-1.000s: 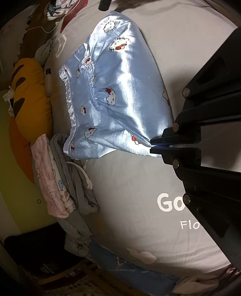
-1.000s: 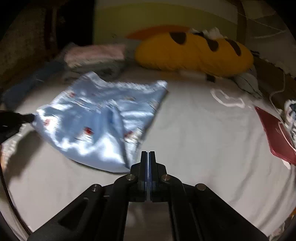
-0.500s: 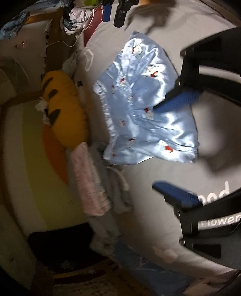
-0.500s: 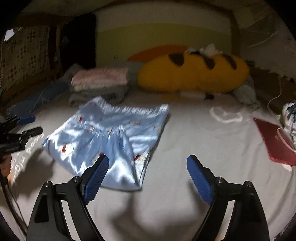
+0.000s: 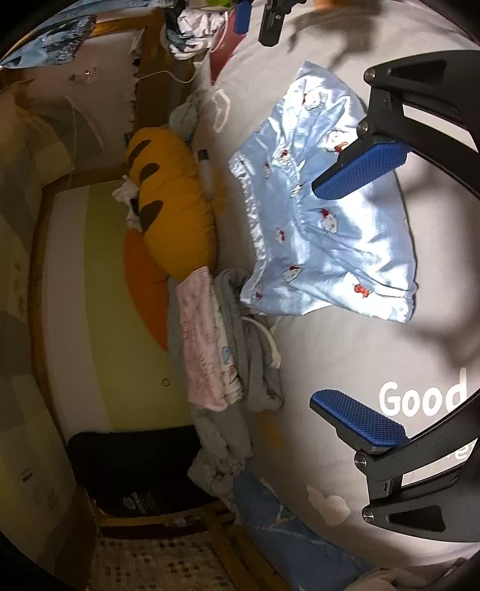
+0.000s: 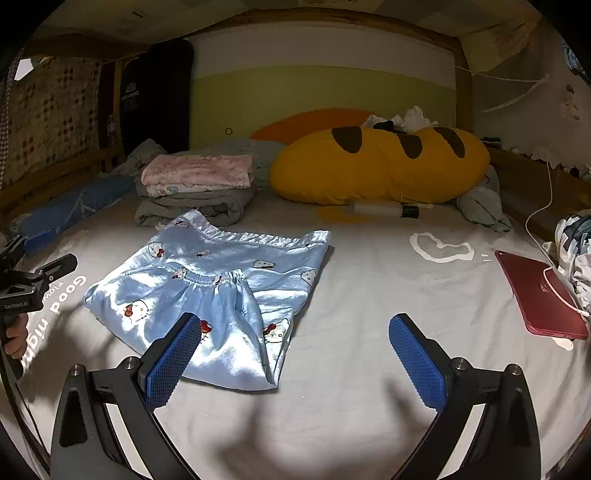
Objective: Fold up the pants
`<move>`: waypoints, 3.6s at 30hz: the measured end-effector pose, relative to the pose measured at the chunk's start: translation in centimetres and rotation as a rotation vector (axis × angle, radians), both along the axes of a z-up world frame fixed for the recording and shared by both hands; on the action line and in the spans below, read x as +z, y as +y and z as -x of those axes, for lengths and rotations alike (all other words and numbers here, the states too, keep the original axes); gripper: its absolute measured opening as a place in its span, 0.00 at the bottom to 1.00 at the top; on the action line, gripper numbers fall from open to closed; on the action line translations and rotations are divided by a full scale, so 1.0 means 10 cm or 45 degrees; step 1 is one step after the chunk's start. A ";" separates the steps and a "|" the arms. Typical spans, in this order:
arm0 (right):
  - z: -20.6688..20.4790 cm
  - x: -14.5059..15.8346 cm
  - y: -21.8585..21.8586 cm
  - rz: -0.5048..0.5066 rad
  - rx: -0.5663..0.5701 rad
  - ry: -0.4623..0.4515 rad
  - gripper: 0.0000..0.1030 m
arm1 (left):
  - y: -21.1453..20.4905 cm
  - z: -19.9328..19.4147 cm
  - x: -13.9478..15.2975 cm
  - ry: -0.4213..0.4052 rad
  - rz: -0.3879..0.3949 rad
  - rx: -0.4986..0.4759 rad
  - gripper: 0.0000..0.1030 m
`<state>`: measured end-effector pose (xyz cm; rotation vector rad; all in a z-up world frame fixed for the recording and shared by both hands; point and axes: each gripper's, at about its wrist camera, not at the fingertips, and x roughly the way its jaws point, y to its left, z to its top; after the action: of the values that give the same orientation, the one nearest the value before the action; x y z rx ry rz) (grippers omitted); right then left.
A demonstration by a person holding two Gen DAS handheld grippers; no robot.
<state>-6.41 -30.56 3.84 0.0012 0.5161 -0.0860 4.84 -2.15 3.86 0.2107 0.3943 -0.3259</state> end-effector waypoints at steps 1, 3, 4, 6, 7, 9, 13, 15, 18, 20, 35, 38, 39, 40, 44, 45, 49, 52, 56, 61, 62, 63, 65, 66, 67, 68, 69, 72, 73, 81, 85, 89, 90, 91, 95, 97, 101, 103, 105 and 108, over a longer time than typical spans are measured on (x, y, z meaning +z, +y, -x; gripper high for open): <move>0.00 0.00 -0.01 -0.002 0.000 -0.001 0.99 | 0.00 0.01 0.00 -0.011 0.005 0.000 0.99; 0.00 0.00 -0.01 -0.002 -0.009 -0.002 0.99 | 0.00 0.03 -0.01 -0.036 0.015 0.003 0.99; 0.00 0.01 -0.02 -0.004 -0.012 -0.003 0.99 | 0.00 0.04 -0.02 -0.050 0.016 0.004 0.99; 0.01 0.01 -0.03 -0.009 -0.015 -0.004 0.99 | -0.03 0.07 -0.04 -0.073 0.003 0.002 0.99; 0.01 0.01 -0.03 -0.011 -0.015 -0.005 0.99 | -0.05 0.08 -0.06 -0.082 -0.011 0.003 0.99; 0.00 0.02 -0.04 -0.014 -0.016 -0.006 0.99 | -0.08 0.09 -0.08 -0.084 -0.024 0.008 0.99; 0.01 0.02 -0.06 -0.021 -0.021 -0.006 0.99 | -0.10 0.10 -0.11 -0.070 -0.012 -0.005 0.99; 0.00 0.01 -0.07 -0.026 -0.025 0.000 0.99 | -0.11 0.11 -0.12 -0.079 -0.019 -0.011 0.99; 0.00 0.01 -0.08 -0.033 -0.025 0.006 0.99 | -0.13 0.11 -0.14 -0.081 -0.034 -0.007 0.99; 0.00 0.00 -0.09 -0.032 -0.026 0.008 0.99 | -0.13 0.10 -0.14 -0.065 -0.033 -0.004 0.99; -0.01 -0.03 -0.10 -0.029 -0.043 0.019 0.99 | -0.02 -0.05 -0.23 0.025 0.056 0.043 0.99; -0.01 -0.04 -0.08 -0.017 -0.063 -0.016 0.99 | 0.00 -0.09 -0.31 0.004 0.072 0.071 0.99; 0.00 -0.03 -0.07 -0.005 -0.074 -0.045 0.99 | 0.01 -0.09 -0.33 0.005 0.076 0.074 0.99; 0.02 -0.03 -0.04 0.012 -0.094 -0.097 0.99 | 0.00 -0.09 -0.34 0.007 0.079 0.074 0.99; 0.01 0.02 0.05 0.059 -0.182 -0.267 0.99 | 0.00 -0.04 -0.33 -0.037 0.093 0.106 0.99; -0.02 0.03 0.07 0.062 -0.201 -0.302 0.99 | 0.00 -0.02 -0.33 -0.051 0.090 0.114 0.99; -0.15 0.07 0.16 0.040 -0.257 -0.466 0.99 | -0.01 0.07 -0.31 -0.120 0.077 0.149 0.99; -0.31 0.04 0.32 0.081 -0.226 -0.480 0.99 | 0.00 0.13 -0.29 -0.172 0.083 0.161 0.99; -0.43 -0.14 0.51 0.088 -0.285 -0.426 0.99 | 0.03 0.16 -0.28 -0.219 0.092 0.240 0.99; -0.29 -0.17 0.64 0.148 -0.339 -0.529 0.99 | 0.09 0.27 -0.25 -0.304 0.115 0.323 0.99; -0.28 -0.17 0.62 0.125 -0.306 -0.532 0.99 | 0.09 0.30 -0.25 -0.319 0.120 0.326 0.99; -0.29 -0.18 0.58 0.092 -0.276 -0.521 0.99 | 0.10 0.32 -0.25 -0.329 0.125 0.318 0.99; -0.32 -0.20 0.48 0.021 -0.277 -0.477 0.99 | 0.10 0.33 -0.25 -0.334 0.125 0.311 0.99; -0.31 -0.21 0.44 -0.003 -0.290 -0.466 0.99 | 0.09 0.32 -0.25 -0.334 0.123 0.310 0.99; -0.31 -0.22 0.38 -0.039 -0.303 -0.458 0.99 | 0.09 0.31 -0.25 -0.332 0.121 0.312 0.99; -0.30 -0.23 0.34 -0.068 -0.309 -0.457 0.99 | 0.09 0.31 -0.25 -0.330 0.121 0.315 0.99; -0.30 -0.24 0.31 -0.091 -0.316 -0.458 0.99 | 0.09 0.30 -0.25 -0.327 0.120 0.314 0.99; -0.29 -0.25 0.27 -0.118 -0.319 -0.460 0.99 | 0.08 0.29 -0.26 -0.314 0.115 0.309 0.99; -0.29 -0.25 0.29 -0.107 -0.316 -0.455 0.99 | 0.07 0.29 -0.26 -0.312 0.112 0.309 0.99; -0.39 -0.25 0.59 0.066 -0.270 -0.414 0.99 | 0.00 0.28 -0.27 -0.299 0.085 0.289 0.99; -0.39 -0.24 0.68 0.112 -0.250 -0.415 0.99 | -0.02 0.30 -0.28 -0.309 0.073 0.289 0.99; -0.40 -0.25 0.72 0.134 -0.236 -0.415 0.99 | -0.04 0.31 -0.28 -0.315 0.062 0.279 0.99; -0.40 -0.24 0.72 0.135 -0.234 -0.414 0.99 | -0.05 0.31 -0.27 -0.314 0.060 0.271 0.99; -0.40 -0.24 0.72 0.135 -0.232 -0.410 0.99 | -0.05 0.31 -0.27 -0.311 0.059 0.265 0.99; -0.42 -0.21 0.67 0.051 -0.222 -0.310 0.99 | -0.05 0.28 -0.26 -0.273 0.075 0.244 0.99; -0.44 -0.20 0.53 -0.098 -0.250 -0.183 0.99 | -0.01 0.24 -0.25 -0.217 0.116 0.245 0.99; -0.35 -0.18 0.15 -0.455 -0.248 -0.086 0.99 | 0.09 0.09 -0.24 -0.015 0.215 0.258 0.99; -0.33 -0.14 -0.02 -0.525 -0.257 -0.045 0.98 | 0.13 0.02 -0.24 0.107 0.272 0.245 0.94; -0.29 -0.13 -0.13 -0.552 -0.293 0.006 0.92 | 0.17 -0.09 -0.28 0.274 0.324 0.231 0.83; -0.29 -0.27 -0.27 -0.696 -0.259 0.152 0.88 | 0.22 -0.16 -0.37 0.445 0.381 0.195 0.71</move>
<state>-3.53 -33.22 1.15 0.5864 0.6452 -0.1418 6.48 0.07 0.11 -0.1726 0.6961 -0.2669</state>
